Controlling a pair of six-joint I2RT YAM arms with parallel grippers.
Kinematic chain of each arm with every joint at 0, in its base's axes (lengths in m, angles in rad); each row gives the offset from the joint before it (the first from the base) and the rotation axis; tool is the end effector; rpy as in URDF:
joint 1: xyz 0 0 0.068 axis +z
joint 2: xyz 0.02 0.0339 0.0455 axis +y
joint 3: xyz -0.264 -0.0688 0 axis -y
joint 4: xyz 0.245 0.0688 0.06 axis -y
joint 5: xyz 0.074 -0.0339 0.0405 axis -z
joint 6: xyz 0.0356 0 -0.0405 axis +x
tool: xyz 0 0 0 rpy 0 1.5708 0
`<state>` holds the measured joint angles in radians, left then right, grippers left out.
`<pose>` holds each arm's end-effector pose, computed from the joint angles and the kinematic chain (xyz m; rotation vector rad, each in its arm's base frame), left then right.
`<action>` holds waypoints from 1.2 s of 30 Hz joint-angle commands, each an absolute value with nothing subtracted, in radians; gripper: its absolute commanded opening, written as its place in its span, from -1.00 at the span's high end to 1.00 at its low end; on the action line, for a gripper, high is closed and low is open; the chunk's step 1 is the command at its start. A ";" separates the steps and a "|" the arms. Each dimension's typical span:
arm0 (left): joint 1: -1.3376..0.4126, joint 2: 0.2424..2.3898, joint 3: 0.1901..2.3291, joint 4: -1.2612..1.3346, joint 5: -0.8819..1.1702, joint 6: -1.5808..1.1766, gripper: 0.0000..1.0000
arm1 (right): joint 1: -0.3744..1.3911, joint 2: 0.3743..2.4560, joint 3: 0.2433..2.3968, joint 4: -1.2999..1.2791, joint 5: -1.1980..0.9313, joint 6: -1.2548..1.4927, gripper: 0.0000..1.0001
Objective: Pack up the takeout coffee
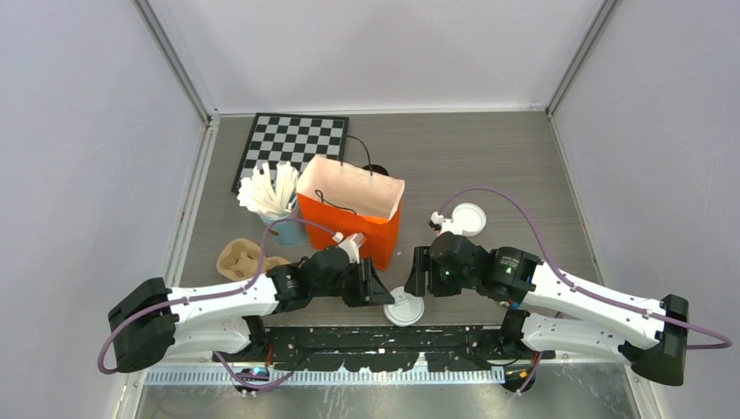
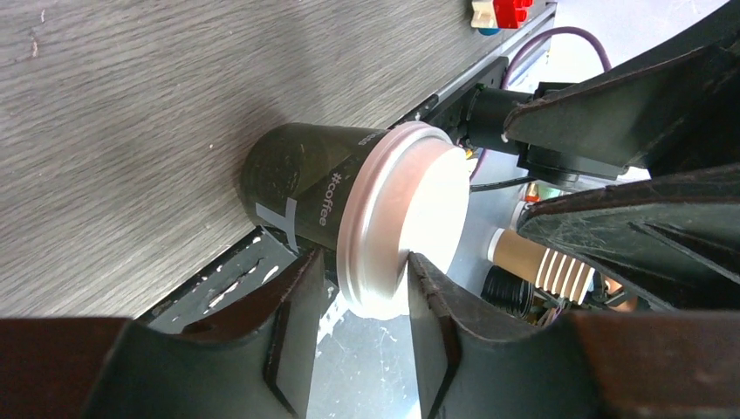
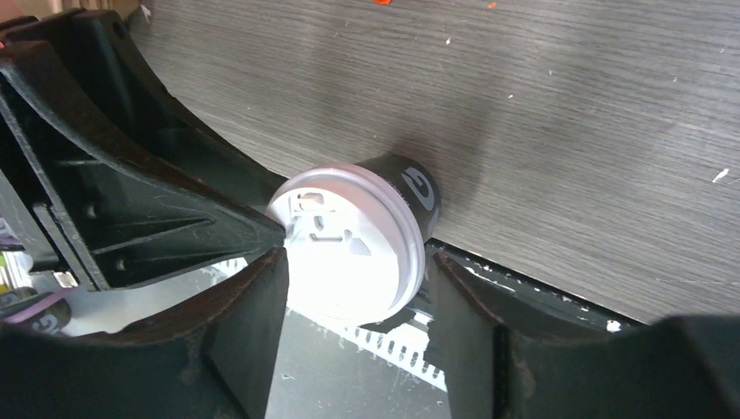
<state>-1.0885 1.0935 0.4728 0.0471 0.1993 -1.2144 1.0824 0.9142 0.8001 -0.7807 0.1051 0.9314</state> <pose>0.0978 -0.2021 0.1952 -0.0220 2.5662 -1.3787 0.0866 0.1550 0.2690 -0.1486 2.6034 0.7012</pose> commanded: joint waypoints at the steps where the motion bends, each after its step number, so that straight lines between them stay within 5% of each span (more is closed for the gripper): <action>1: -1.094 1.086 0.497 0.032 0.195 -1.181 0.12 | 1.076 0.912 0.809 -0.772 0.106 0.886 -0.35; 11: -1.094 0.962 0.432 -0.018 0.180 -1.245 -0.18 | 1.032 0.931 0.743 -0.687 0.019 0.854 -0.43; 36: -1.124 1.099 0.408 0.142 0.264 -1.367 -0.11 | 1.030 0.867 0.569 -0.597 -0.026 0.967 -0.24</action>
<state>-1.1141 1.0721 0.4122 0.0551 0.2481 -1.3479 1.0321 0.8806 0.5922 -0.5968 -0.0433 0.9531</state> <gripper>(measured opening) 0.559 0.623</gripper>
